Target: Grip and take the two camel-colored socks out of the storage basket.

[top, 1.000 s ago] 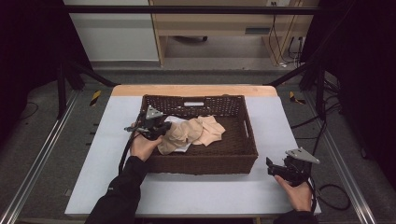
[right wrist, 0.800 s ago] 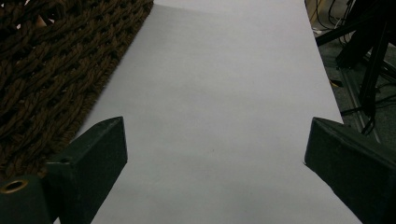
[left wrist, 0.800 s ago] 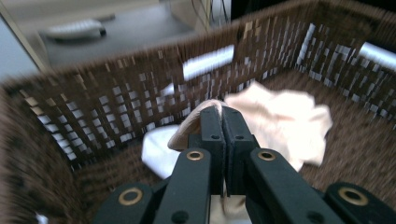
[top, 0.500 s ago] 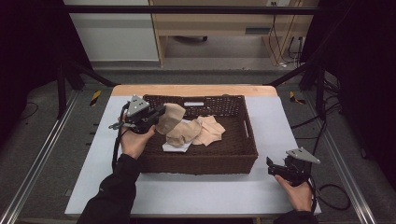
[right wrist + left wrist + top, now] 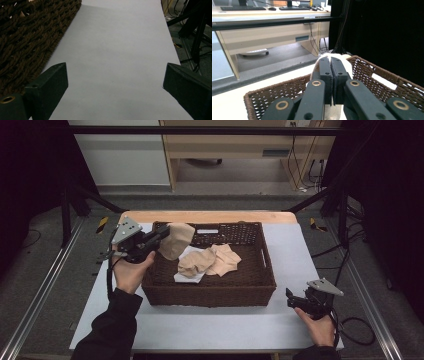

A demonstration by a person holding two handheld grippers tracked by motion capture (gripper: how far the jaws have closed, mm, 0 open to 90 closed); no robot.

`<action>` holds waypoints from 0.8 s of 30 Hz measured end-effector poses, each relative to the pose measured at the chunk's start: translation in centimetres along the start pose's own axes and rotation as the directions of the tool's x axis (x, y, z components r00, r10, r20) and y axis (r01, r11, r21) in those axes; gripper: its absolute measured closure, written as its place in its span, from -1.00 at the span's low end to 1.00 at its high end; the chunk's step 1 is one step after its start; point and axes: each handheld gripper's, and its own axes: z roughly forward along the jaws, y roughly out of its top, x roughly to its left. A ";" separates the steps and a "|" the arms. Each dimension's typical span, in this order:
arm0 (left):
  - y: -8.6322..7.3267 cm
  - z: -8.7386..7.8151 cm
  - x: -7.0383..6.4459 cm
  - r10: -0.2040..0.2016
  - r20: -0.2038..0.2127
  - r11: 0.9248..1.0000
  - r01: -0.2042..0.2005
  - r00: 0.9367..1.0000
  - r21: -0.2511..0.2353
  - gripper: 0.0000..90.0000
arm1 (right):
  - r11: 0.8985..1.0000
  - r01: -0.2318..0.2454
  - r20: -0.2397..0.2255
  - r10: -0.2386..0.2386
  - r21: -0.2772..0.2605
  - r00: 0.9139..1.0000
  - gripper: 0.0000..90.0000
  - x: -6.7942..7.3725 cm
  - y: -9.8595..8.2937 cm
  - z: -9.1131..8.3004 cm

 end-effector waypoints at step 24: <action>-0.9 -7.7 4.9 -0.079 -0.094 0.993 0.070 0.992 -0.097 0.95 | 1.000 -0.003 0.002 0.003 0.004 1.000 -0.86 0.0 -0.1 0.0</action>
